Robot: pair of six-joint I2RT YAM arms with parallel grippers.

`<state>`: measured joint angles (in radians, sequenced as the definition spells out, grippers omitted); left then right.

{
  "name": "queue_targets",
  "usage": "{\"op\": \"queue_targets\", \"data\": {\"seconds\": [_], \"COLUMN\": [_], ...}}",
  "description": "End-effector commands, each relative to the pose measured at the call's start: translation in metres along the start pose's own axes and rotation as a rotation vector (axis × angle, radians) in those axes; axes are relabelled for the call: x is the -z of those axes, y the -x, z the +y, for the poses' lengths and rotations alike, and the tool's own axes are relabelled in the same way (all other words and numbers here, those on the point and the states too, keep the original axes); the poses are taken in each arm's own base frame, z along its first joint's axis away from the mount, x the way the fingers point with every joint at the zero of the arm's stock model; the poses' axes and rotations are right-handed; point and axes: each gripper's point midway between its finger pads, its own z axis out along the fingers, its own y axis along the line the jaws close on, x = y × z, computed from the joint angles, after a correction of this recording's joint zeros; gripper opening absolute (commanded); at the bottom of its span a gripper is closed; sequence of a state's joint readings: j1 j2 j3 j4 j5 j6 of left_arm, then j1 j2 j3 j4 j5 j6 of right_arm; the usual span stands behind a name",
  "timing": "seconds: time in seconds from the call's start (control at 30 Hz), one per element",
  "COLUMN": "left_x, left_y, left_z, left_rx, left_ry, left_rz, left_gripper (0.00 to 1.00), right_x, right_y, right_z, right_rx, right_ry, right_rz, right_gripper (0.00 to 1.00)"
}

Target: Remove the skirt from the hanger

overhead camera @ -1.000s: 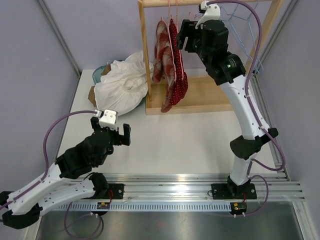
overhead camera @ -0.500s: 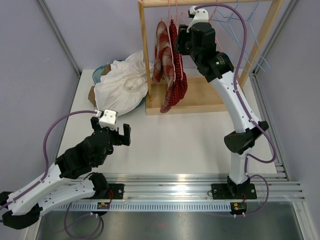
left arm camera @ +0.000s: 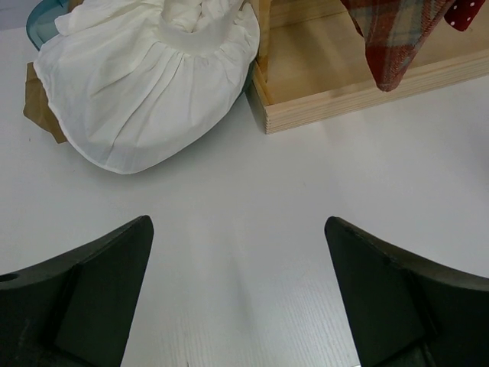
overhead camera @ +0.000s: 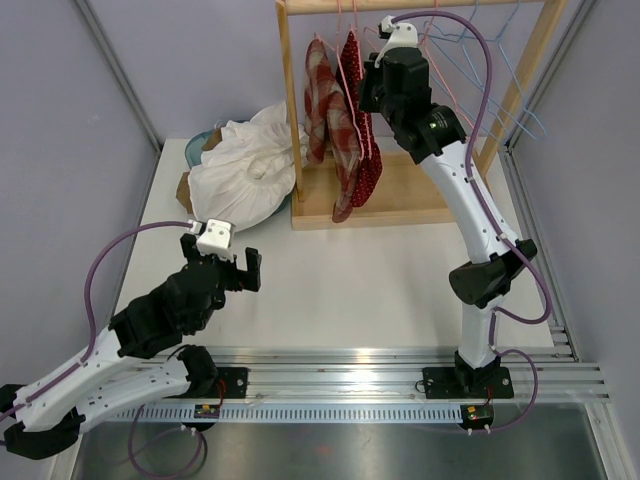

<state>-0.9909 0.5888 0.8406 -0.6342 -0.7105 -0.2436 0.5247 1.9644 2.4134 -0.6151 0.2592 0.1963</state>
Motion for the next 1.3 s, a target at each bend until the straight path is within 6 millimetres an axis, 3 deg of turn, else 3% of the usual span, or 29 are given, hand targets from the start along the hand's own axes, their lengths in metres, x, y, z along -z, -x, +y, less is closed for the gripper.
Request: {"op": "queue_targets", "data": {"seconds": [0.0, 0.07, 0.2, 0.33, 0.4, 0.43, 0.53, 0.57, 0.6, 0.63, 0.77, 0.93, 0.97, 1.27], "left_x": [0.000, -0.001, 0.001, 0.004, -0.005, 0.000, -0.008, -0.004, -0.006, -0.012, -0.006, 0.012, 0.011, 0.009], "left_y": [0.009, 0.010, 0.033, 0.091, 0.105, 0.128, 0.150, 0.167, 0.169, 0.168, 0.175, 0.174, 0.172, 0.188], "left_z": [-0.003, -0.004, -0.011, -0.029, -0.045, -0.050, -0.079, -0.085, -0.101, -0.116, -0.176, -0.226, -0.235, -0.285], "left_rx": [0.031, 0.020, -0.004, -0.024, -0.055, -0.034, -0.043, -0.027, -0.033, -0.045, -0.021, 0.048, 0.050, 0.116], "left_ry": [-0.015, -0.010, -0.041, -0.093, -0.124, -0.148, -0.234, -0.262, -0.326, -0.364, -0.615, -0.856, -0.880, -1.009], "left_rz": [-0.033, -0.026, -0.032, -0.084, -0.075, -0.115, -0.132, -0.157, -0.149, -0.132, -0.168, -0.218, -0.217, -0.251], "left_gripper": [0.99, 0.99, 0.99, 0.99, 0.99, 0.99, 0.99, 0.99, 0.99, 0.99, 0.99, 0.99, 0.99, 0.99], "right_x": [0.005, 0.012, 0.039, 0.077, 0.086, 0.099, 0.117, 0.122, 0.122, 0.134, 0.156, 0.189, 0.187, 0.207], "right_y": [0.012, 0.025, 0.067, 0.104, 0.106, 0.114, 0.115, 0.117, 0.111, 0.117, 0.115, 0.111, 0.102, 0.095], "right_z": [-0.004, -0.005, -0.017, -0.030, -0.036, -0.037, -0.045, -0.047, -0.048, -0.050, -0.051, -0.051, -0.050, -0.050], "right_rx": [-0.019, -0.020, -0.020, -0.031, -0.030, -0.033, -0.030, -0.031, -0.027, -0.033, -0.068, -0.134, -0.145, -0.212], "right_ry": [0.002, 0.000, -0.044, -0.062, -0.077, -0.074, -0.091, -0.095, -0.100, -0.096, -0.081, -0.037, -0.033, -0.007], "right_rz": [-0.024, -0.052, -0.143, -0.231, -0.234, -0.254, -0.259, -0.264, -0.250, -0.266, -0.255, -0.259, -0.239, -0.230], "right_gripper": [0.00, 0.00, 0.00, 0.00, 0.00, 0.00, 0.00, 0.00, 0.00, 0.00, 0.00, 0.00, 0.00, 0.00]}}
